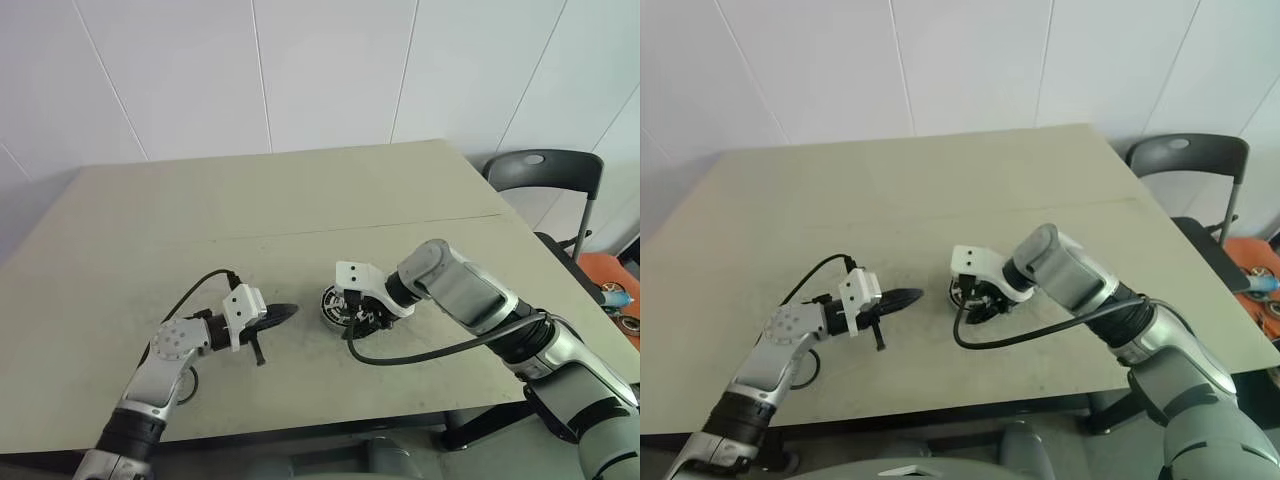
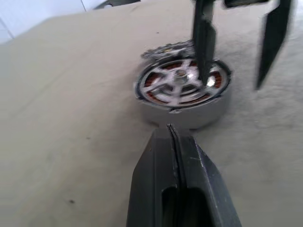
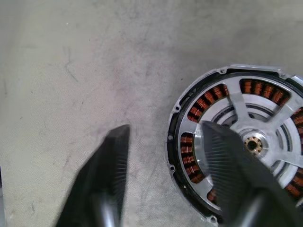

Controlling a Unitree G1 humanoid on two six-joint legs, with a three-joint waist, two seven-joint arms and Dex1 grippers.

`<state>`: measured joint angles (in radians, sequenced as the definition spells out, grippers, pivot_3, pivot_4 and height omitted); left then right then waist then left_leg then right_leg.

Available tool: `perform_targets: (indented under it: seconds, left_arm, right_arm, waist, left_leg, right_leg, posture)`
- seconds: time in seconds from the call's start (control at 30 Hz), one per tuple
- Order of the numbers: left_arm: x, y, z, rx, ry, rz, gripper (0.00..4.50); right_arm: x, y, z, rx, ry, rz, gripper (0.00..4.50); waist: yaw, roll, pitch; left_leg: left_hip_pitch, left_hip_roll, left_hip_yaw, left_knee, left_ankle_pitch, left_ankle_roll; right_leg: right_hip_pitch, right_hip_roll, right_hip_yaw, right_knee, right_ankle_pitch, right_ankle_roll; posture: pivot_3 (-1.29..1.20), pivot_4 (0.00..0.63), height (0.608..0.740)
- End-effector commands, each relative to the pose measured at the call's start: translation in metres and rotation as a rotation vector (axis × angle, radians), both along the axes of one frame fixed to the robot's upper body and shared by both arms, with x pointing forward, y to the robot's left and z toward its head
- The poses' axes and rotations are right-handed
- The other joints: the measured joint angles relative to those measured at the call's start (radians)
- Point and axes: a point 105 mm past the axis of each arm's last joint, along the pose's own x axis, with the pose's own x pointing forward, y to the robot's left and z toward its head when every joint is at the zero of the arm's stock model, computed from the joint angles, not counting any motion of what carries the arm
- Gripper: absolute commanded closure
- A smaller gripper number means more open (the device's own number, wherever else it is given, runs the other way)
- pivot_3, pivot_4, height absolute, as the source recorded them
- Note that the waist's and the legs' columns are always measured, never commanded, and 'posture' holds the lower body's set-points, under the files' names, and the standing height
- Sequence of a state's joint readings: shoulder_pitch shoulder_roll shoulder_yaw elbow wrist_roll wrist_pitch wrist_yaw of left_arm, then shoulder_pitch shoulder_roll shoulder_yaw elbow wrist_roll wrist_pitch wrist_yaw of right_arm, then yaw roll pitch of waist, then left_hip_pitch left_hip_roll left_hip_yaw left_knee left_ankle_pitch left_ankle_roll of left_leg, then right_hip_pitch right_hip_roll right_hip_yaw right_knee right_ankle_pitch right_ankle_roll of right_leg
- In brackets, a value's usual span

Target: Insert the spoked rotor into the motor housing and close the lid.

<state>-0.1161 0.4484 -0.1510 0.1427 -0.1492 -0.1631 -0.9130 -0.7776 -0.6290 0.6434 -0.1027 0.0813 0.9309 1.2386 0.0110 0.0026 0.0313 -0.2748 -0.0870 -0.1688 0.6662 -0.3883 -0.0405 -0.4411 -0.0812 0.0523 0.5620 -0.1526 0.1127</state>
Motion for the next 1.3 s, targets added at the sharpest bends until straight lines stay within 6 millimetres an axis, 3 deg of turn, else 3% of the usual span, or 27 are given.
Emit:
perform_targets:
  seconds: [0.03, 0.1, 0.2, 0.3, 0.4, 0.6, 0.8, 0.97, 1.17, 1.3]
  left_arm:
    - [-0.020, -0.031, 0.013, -0.019, -0.070, -0.064, 4.50]
    - [-0.022, -0.038, 0.026, -0.031, -0.088, -0.071, 4.50]
    - [-0.012, -0.035, 0.030, -0.026, -0.081, -0.060, 4.50]
    - [-0.004, -0.031, 0.028, -0.048, -0.054, -0.061, 4.50]
    - [0.002, -0.029, 0.028, -0.067, -0.036, -0.069, 4.50]
    - [0.006, -0.026, 0.024, -0.060, -0.030, -0.084, 4.50]
    - [0.004, -0.025, 0.021, -0.064, -0.028, -0.093, 4.50]
    - [0.003, -0.025, 0.020, -0.070, -0.030, -0.083, 4.50]
    - [0.003, -0.031, 0.021, -0.079, -0.028, -0.080, 4.50]
    - [0.003, -0.039, 0.025, -0.095, -0.029, -0.091, 4.50]
  right_arm:
    - [0.004, -0.003, 0.019, 0.066, -0.032, -0.019, 1.15]
    - [0.005, -0.002, 0.027, 0.118, -0.010, -0.043, 1.15]
    - [0.014, 0.004, 0.056, 0.290, 0.003, -0.139, 1.15]
    - [0.032, 0.005, 0.084, 0.501, 0.093, -0.357, 1.15]
    - [0.041, -0.007, 0.090, 0.618, 0.257, -0.571, 1.15]
    - [0.032, -0.031, 0.065, 0.802, 0.565, -0.751, 1.15]
    - [-0.003, -0.054, 0.032, 0.885, 0.816, -0.833, 1.15]
    - [-0.005, -0.082, 0.009, 0.901, 0.834, -1.102, 1.15]
    - [-0.015, -0.091, -0.013, 0.889, 0.837, -1.371, 1.15]
    - [-0.010, -0.094, -0.025, 0.915, 0.852, -1.517, 1.15]
  waist:
    - [-0.001, 0.000, 0.000]
    - [0.004, -0.001, 0.001]
    - [0.008, -0.001, 0.000]
    - [-0.002, 0.000, 0.000]
    - [0.001, 0.001, 0.000]
    - [0.003, 0.000, 0.000]
    - [-0.001, 0.003, 0.000]
    - [0.001, 0.006, 0.001]
    - [-0.004, 0.007, 0.001]
    - [-0.010, 0.007, 0.001]
  left_leg:
    - [0.000, 0.000, 0.001, 0.000, 0.000, 0.000]
    - [-0.002, 0.000, 0.001, 0.000, 0.000, 0.000]
    - [-0.003, 0.000, -0.001, 0.000, -0.001, 0.001]
    - [0.000, 0.001, 0.000, 0.000, -0.001, 0.001]
    - [0.005, 0.002, 0.001, 0.000, -0.001, 0.001]
    - [0.004, 0.002, 0.000, 0.000, -0.001, 0.001]
    - [0.003, 0.003, 0.001, -0.002, -0.001, 0.001]
    - [0.005, 0.005, 0.002, -0.002, -0.001, 0.002]
    - [0.008, 0.005, 0.002, -0.001, -0.001, 0.003]
    - [0.008, 0.006, 0.004, -0.001, -0.001, 0.003]
  right_leg:
    - [0.000, 0.000, 0.000, 0.000, 0.000, 0.000]
    - [-0.001, 0.000, 0.000, -0.001, 0.000, 0.000]
    - [-0.002, -0.001, -0.001, -0.001, 0.000, 0.000]
    - [0.001, 0.000, -0.001, 0.000, 0.002, -0.003]
    - [0.005, 0.001, -0.001, 0.001, 0.003, -0.004]
    - [0.004, 0.001, -0.002, 0.000, 0.003, -0.004]
    - [0.003, 0.001, -0.001, -0.001, 0.003, -0.004]
    - [0.011, 0.002, -0.001, -0.002, 0.002, -0.003]
    - [0.015, 0.002, -0.001, -0.003, -0.001, 0.003]
    - [0.015, 0.003, 0.000, -0.002, 0.000, 0.004]
  posture:
    - [0.00, 0.000, 0.740]
    - [0.00, 0.000, 0.740]
    - [0.00, 0.000, 0.740]
    - [0.00, 0.000, 0.740]
    - [0.00, 0.000, 0.740]
    - [0.00, 0.000, 0.740]
    - [0.00, 0.000, 0.740]
    - [0.00, 0.000, 0.740]
    - [0.00, 0.000, 0.740]
    - [0.00, 0.000, 0.740]
